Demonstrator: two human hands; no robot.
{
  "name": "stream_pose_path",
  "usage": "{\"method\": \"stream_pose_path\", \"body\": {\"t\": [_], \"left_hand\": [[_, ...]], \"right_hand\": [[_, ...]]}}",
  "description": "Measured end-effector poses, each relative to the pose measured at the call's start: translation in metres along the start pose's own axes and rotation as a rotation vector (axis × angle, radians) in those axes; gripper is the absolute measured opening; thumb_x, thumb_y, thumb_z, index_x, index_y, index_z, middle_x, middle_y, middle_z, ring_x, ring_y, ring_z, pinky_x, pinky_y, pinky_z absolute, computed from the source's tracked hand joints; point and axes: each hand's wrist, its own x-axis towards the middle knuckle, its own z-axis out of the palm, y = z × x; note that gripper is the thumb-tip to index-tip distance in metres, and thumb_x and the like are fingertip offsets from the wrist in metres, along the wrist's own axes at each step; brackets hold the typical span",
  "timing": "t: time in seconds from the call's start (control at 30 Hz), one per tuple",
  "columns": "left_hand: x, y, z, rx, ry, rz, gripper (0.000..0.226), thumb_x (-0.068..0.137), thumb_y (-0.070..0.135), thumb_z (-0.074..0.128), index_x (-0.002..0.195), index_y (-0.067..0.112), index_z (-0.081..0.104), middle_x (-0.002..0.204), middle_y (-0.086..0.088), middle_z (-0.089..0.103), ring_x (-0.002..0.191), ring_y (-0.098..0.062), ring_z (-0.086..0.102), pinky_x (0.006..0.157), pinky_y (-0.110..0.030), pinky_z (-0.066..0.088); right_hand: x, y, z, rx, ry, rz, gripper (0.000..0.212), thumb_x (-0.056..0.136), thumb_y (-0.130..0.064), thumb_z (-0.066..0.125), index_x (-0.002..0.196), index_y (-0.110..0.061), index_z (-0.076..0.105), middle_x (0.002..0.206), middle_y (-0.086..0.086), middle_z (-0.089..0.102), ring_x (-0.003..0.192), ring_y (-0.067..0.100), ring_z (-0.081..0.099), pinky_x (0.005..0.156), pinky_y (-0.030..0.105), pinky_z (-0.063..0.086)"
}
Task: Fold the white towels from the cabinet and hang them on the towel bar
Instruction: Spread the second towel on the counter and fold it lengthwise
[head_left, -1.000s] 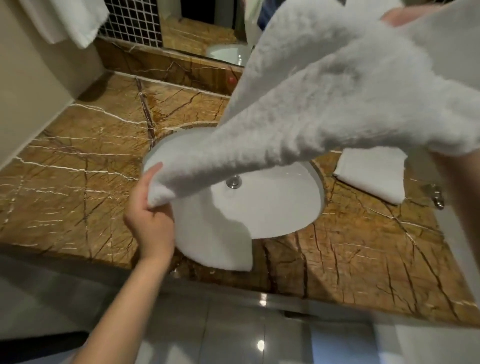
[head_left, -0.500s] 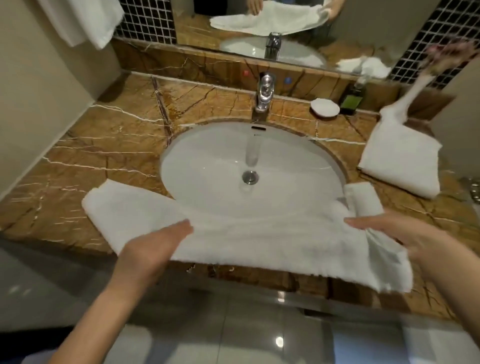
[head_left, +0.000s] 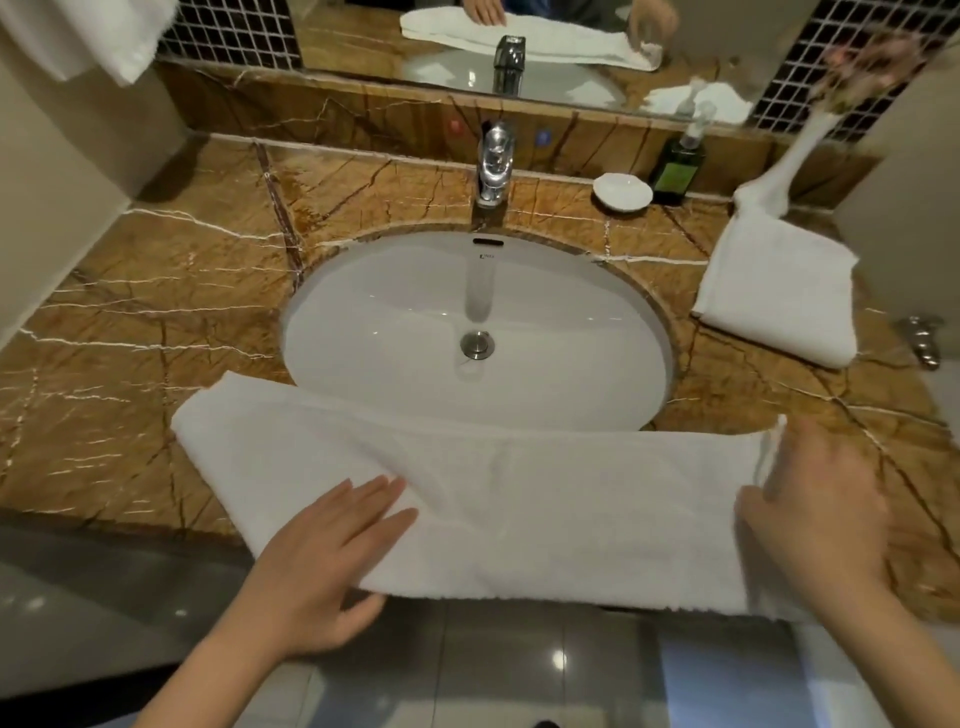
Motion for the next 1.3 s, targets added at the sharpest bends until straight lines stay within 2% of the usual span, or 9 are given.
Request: {"method": "stream_pose_path", "body": {"t": [0.13,0.3,0.57,0.67,0.73,0.93,1.07,1.17,1.3], "left_hand": [[-0.005,-0.013,0.007,-0.097,0.157,-0.118,0.051,0.092,0.053,0.038,0.129,0.024,0.058,0.141,0.002,0.048,0.132,-0.015,0.041,0.116,-0.034,0.019],[0.001,-0.055,0.005,-0.238,0.398,-0.985,0.05,0.092,0.027,0.054,0.139,0.018,0.037,0.146,-0.008,0.037,0.136,-0.029,0.032,0.108,-0.056,0.03],[0.027,-0.092,-0.043,-0.414,0.301,-1.168,0.088,0.063,0.024,0.086,0.136,0.012,0.039,0.134,-0.013,0.05,0.12,-0.034,0.047,0.085,-0.047,0.047],[0.024,-0.099,-0.053,-0.444,0.123,-1.208,0.063,0.062,0.037,0.086,0.109,0.011,0.054,0.103,-0.006,0.061,0.083,-0.022,0.057,0.055,-0.028,0.038],[0.02,-0.107,-0.056,-0.462,0.088,-1.181,0.046,0.061,0.038,0.086,0.089,0.015,0.057,0.089,-0.001,0.062,0.072,-0.015,0.055,0.053,-0.03,0.038],[0.014,-0.094,-0.064,-0.927,0.298,-0.831,0.036,0.061,0.019,0.08,0.084,0.016,0.053,0.086,-0.001,0.06,0.075,-0.018,0.057,0.055,-0.028,0.045],[0.01,-0.095,-0.074,-1.195,0.143,-0.585,0.054,0.059,0.006,0.079,0.105,0.028,0.06,0.104,0.005,0.065,0.092,-0.013,0.066,0.068,-0.03,0.057],[0.004,-0.108,-0.075,-1.133,0.059,-0.591,0.069,0.062,0.0,0.083,0.12,0.031,0.06,0.116,0.01,0.064,0.103,-0.012,0.064,0.075,-0.027,0.057],[-0.004,-0.123,-0.078,-1.024,0.128,-0.738,0.055,0.042,0.034,0.081,0.094,0.02,0.069,0.093,0.0,0.073,0.088,-0.022,0.067,0.069,-0.031,0.052]], "right_hand": [[-0.044,-0.049,0.018,0.2,-0.085,-0.422,0.047,0.091,-0.026,0.055,0.136,-0.017,0.044,0.139,0.01,0.046,0.13,0.03,0.042,0.105,0.049,0.035],[-0.058,-0.05,0.05,0.153,-0.224,-0.376,0.058,0.094,-0.053,0.013,0.15,-0.035,0.015,0.158,-0.006,0.006,0.147,0.013,0.0,0.119,0.044,-0.002],[-0.051,-0.047,0.054,0.09,-0.247,-0.345,0.061,0.092,-0.057,0.008,0.149,-0.037,0.016,0.159,-0.003,0.017,0.147,0.019,0.01,0.118,0.049,0.006],[-0.051,-0.048,0.053,0.071,-0.239,-0.329,0.063,0.091,-0.056,0.013,0.149,-0.033,0.027,0.157,0.001,0.026,0.146,0.022,0.017,0.116,0.051,0.014],[-0.051,-0.049,0.051,0.057,-0.244,-0.321,0.063,0.091,-0.055,0.015,0.148,-0.032,0.029,0.156,0.001,0.028,0.146,0.022,0.018,0.115,0.051,0.015],[-0.052,-0.052,0.049,0.046,-0.221,-0.318,0.062,0.091,-0.053,0.019,0.146,-0.029,0.034,0.154,0.003,0.032,0.144,0.024,0.022,0.113,0.053,0.019],[-0.053,-0.054,0.046,0.061,-0.202,-0.318,0.063,0.091,-0.052,0.021,0.146,-0.026,0.036,0.153,0.006,0.034,0.143,0.027,0.026,0.111,0.055,0.021],[-0.054,-0.056,0.044,0.066,-0.196,-0.315,0.064,0.09,-0.052,0.021,0.145,-0.024,0.039,0.152,0.007,0.035,0.142,0.029,0.027,0.111,0.054,0.021],[-0.054,-0.056,0.045,0.063,-0.195,-0.315,0.064,0.09,-0.052,0.02,0.145,-0.024,0.037,0.153,0.006,0.035,0.142,0.028,0.027,0.112,0.054,0.021]]}}
